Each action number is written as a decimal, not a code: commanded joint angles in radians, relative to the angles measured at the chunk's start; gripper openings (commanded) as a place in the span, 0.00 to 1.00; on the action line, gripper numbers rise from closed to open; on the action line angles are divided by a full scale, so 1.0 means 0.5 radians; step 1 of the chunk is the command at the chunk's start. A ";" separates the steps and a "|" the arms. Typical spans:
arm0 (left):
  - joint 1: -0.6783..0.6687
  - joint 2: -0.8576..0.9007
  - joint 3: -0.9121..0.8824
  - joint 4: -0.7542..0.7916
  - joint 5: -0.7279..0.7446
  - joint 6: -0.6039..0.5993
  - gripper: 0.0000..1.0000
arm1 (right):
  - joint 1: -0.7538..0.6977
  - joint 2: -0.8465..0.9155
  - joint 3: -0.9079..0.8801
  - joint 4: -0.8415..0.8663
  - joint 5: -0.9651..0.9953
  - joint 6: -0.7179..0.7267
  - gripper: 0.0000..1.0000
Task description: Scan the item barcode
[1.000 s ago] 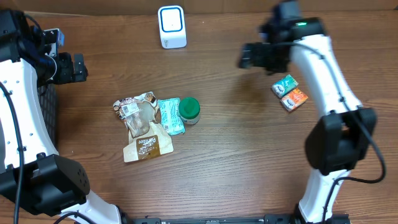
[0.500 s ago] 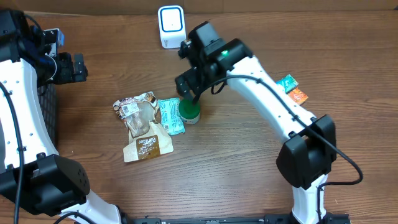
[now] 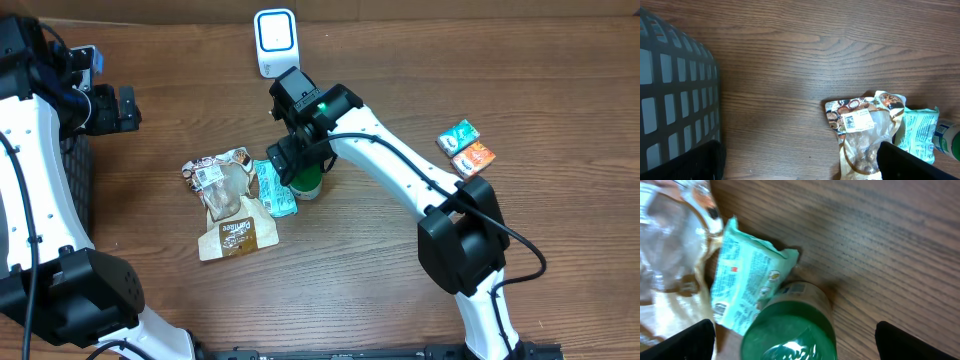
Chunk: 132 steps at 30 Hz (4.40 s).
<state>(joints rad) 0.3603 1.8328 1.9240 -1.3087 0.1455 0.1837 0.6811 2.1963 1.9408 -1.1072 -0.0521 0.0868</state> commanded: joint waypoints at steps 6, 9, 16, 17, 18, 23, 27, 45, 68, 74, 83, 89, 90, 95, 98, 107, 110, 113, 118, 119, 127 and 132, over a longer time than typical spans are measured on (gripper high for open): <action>-0.002 -0.003 0.002 0.002 0.002 0.024 0.99 | -0.005 0.067 -0.008 -0.021 0.011 0.146 0.74; -0.002 -0.003 0.002 0.002 0.002 0.024 0.99 | -0.005 0.067 -0.009 -0.063 0.011 0.196 0.68; -0.002 -0.003 0.002 0.002 0.002 0.024 1.00 | -0.005 0.068 -0.008 -0.168 0.013 0.209 0.63; -0.002 -0.003 0.002 0.002 0.002 0.024 1.00 | -0.005 0.068 -0.009 -0.177 0.014 0.208 0.61; -0.002 -0.003 0.002 0.002 0.002 0.024 0.99 | -0.005 0.068 -0.008 -0.183 0.031 0.206 0.60; -0.002 -0.003 0.002 0.002 0.002 0.024 1.00 | -0.008 0.068 -0.005 -0.182 0.288 0.003 0.64; -0.002 -0.003 0.002 0.002 0.002 0.024 1.00 | -0.007 0.066 -0.004 -0.169 0.380 -0.475 0.67; -0.002 -0.003 0.002 0.002 0.002 0.024 1.00 | -0.008 0.036 0.276 -0.311 0.356 -0.642 0.77; -0.002 -0.003 0.002 0.002 0.002 0.024 0.99 | -0.103 0.056 -0.050 -0.365 0.093 0.479 0.75; -0.002 -0.003 0.002 0.002 0.002 0.024 0.99 | -0.111 0.055 -0.056 -0.362 0.100 0.401 0.67; -0.002 -0.003 0.002 0.002 0.002 0.024 0.99 | -0.120 0.043 0.202 -0.439 0.101 -0.119 0.68; -0.002 -0.003 0.002 0.002 0.002 0.024 1.00 | -0.095 0.017 0.319 -0.492 0.100 -1.167 0.68; -0.002 -0.003 0.002 0.002 0.002 0.024 1.00 | -0.095 0.018 0.317 -0.508 0.099 -1.308 0.68; -0.002 -0.003 0.002 0.002 0.002 0.024 0.99 | -0.095 0.018 0.308 -0.518 0.100 -1.703 0.75; -0.002 -0.003 0.002 0.002 0.002 0.024 1.00 | -0.097 0.020 0.308 -0.529 0.099 -1.885 0.75; -0.002 -0.003 0.002 0.002 0.002 0.024 1.00 | -0.097 0.021 0.308 -0.520 0.015 -1.888 0.74; -0.002 -0.003 0.002 0.002 0.002 0.024 1.00 | -0.097 0.021 0.308 -0.519 -0.043 -1.688 0.76; -0.002 -0.003 0.002 0.002 0.002 0.024 0.99 | -0.098 0.021 0.308 -0.520 -0.057 -1.360 0.93; -0.002 -0.003 0.002 0.002 0.002 0.024 0.99 | -0.097 0.021 0.308 -0.497 -0.125 -1.171 1.00; -0.002 -0.003 0.002 0.002 0.002 0.024 1.00 | -0.097 0.021 0.308 -0.485 -0.172 -1.168 1.00; -0.002 -0.003 0.002 0.002 0.002 0.024 1.00 | -0.157 0.058 0.307 -0.436 -0.150 -1.035 0.99; -0.002 -0.003 0.002 0.002 0.002 0.024 1.00 | -0.243 0.059 0.307 -0.410 0.103 -0.720 0.91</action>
<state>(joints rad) 0.3603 1.8328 1.9240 -1.3090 0.1452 0.1837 0.5983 2.2303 2.0758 -1.3178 -0.0811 -0.3977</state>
